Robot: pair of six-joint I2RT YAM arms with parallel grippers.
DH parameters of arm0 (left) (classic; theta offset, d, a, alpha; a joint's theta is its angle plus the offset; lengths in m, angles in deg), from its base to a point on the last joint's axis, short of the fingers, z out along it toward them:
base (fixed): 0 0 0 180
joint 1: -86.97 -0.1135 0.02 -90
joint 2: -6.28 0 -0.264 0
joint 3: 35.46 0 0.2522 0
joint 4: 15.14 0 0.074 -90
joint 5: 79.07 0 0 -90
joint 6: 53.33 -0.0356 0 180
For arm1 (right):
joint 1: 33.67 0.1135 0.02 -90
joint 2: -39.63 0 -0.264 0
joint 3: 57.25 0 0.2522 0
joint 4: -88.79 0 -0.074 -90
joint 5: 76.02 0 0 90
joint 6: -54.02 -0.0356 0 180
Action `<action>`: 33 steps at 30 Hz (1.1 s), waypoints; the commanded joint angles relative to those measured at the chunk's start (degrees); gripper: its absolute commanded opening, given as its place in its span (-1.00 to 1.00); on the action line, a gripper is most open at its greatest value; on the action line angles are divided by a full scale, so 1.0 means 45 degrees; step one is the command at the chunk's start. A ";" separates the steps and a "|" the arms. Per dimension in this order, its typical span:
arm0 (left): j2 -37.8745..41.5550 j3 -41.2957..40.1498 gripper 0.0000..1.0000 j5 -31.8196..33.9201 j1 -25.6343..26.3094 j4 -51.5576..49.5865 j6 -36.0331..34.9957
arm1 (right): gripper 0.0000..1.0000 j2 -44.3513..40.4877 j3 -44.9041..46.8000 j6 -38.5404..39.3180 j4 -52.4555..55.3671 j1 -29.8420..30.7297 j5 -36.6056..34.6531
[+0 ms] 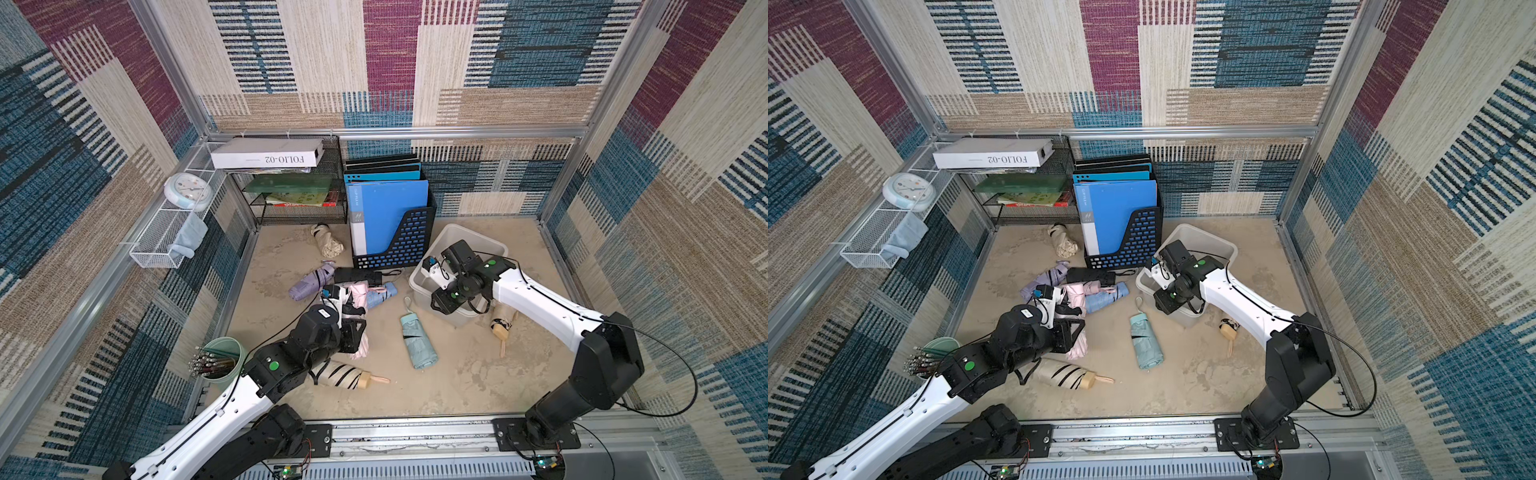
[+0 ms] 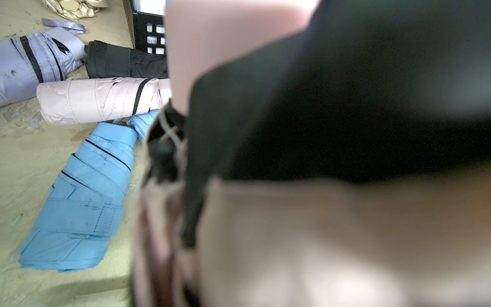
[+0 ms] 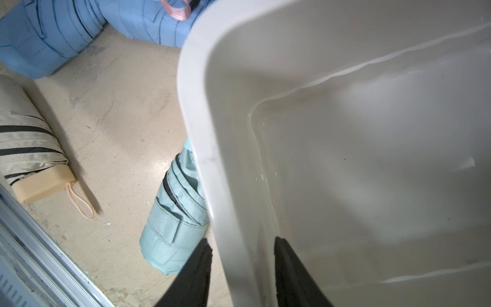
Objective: Put the umbrella into the storage box
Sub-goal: Adjust the storage box at the center of the board.
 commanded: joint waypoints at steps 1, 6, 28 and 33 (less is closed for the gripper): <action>0.0218 -0.0035 -0.63 0.0110 -0.0014 0.0699 0.0556 | -0.27 0.0226 -0.0178 -0.1005 -0.0361 0.0228 0.0009; 0.0554 -0.0065 -0.62 0.0116 -0.0014 0.0349 0.0722 | -0.55 0.0522 -0.0211 -0.2217 -0.1259 0.0477 -0.0027; 0.0054 0.0594 -0.61 -0.0704 0.0025 0.1525 0.3739 | 0.16 0.1546 -0.1510 -0.6415 -0.3548 0.0952 0.0025; -0.0693 0.0870 -0.60 -0.1548 0.0025 0.3169 0.3044 | 0.48 0.0008 -0.2347 -0.5211 -0.2732 0.0893 -0.0003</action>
